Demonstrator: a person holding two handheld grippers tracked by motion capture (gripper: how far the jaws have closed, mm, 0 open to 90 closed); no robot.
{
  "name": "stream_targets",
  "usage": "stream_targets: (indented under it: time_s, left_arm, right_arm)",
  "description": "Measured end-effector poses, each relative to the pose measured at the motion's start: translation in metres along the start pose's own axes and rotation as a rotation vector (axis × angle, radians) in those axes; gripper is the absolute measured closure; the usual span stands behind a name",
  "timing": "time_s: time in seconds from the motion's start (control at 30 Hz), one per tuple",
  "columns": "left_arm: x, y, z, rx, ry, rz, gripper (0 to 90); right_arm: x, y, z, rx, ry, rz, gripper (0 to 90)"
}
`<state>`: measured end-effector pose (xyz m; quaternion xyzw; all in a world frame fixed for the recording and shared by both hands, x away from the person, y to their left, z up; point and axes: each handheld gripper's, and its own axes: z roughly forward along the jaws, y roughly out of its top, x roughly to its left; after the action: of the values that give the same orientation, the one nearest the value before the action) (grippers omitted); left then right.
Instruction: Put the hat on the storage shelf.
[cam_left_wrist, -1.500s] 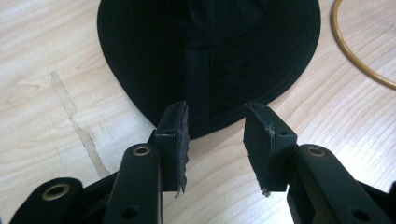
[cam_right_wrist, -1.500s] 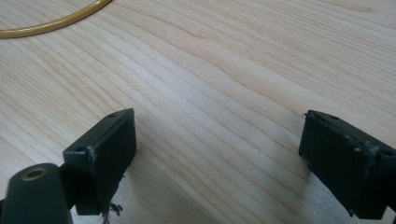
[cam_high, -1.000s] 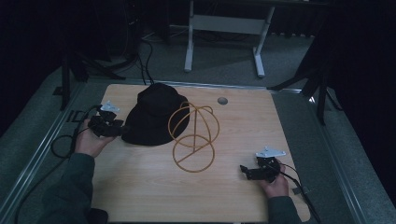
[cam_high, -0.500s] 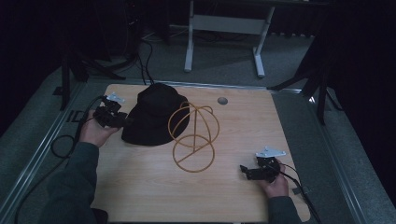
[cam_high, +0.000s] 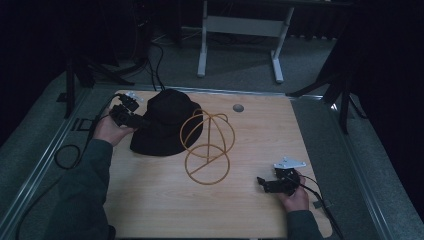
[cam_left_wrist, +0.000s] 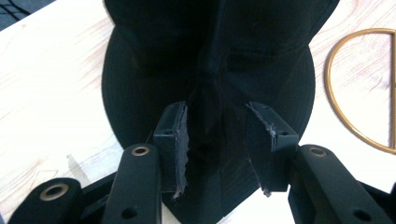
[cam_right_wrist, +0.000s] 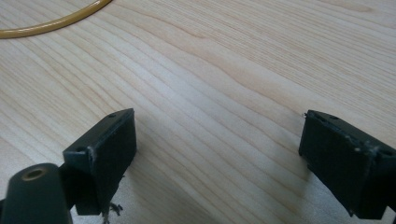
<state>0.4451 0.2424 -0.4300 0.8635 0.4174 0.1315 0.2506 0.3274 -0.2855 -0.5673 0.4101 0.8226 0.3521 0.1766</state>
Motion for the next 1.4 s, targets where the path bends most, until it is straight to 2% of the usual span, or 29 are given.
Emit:
stream_targets:
  time_s: [0.2, 0.27, 0.37, 0.43, 0.5, 0.53, 0.63, 0.97, 1.4]
  left_arm:
    - [0.004, 0.011, 0.012, 0.055, -0.008, -0.021, 63.5]
    - [0.005, 0.014, 0.016, 0.072, -0.008, -0.016, 64.2]
    - [0.004, 0.016, 0.019, 0.075, -0.010, -0.018, 65.8]
    - [0.004, 0.017, 0.021, 0.090, -0.011, -0.014, 71.6]
    - [0.003, 0.018, 0.023, 0.100, -0.007, -0.005, 83.2]
    - [0.002, 0.018, 0.024, 0.105, -0.007, -0.004, 86.3]
    - [0.001, 0.019, 0.023, 0.108, -0.019, 0.004, 88.2]
    - [0.003, 0.016, 0.009, 0.072, -0.027, 0.001, 88.7]
    - [0.005, 0.015, -0.017, 0.007, -0.006, -0.012, 88.9]
  right_arm:
    - [0.000, 0.000, 0.000, 0.000, 0.000, 0.000, 11.0]
    - [0.000, 0.000, 0.000, 0.000, 0.000, 0.000, 11.0]
    - [0.000, 0.000, 0.000, 0.000, 0.000, 0.000, 11.1]
    - [0.000, 0.000, 0.000, 0.000, 0.000, 0.000, 11.1]
    - [0.000, 0.000, 0.000, 0.000, -0.001, 0.000, 11.1]
    - [0.000, 0.000, 0.000, 0.000, 0.000, 0.000, 11.1]
    - [0.000, 0.000, 0.000, 0.000, -0.001, 0.000, 11.2]
    - [0.000, 0.000, 0.000, 0.000, -0.001, 0.001, 11.1]
    - [0.000, 0.000, 0.000, 0.000, -0.001, 0.000, 11.2]
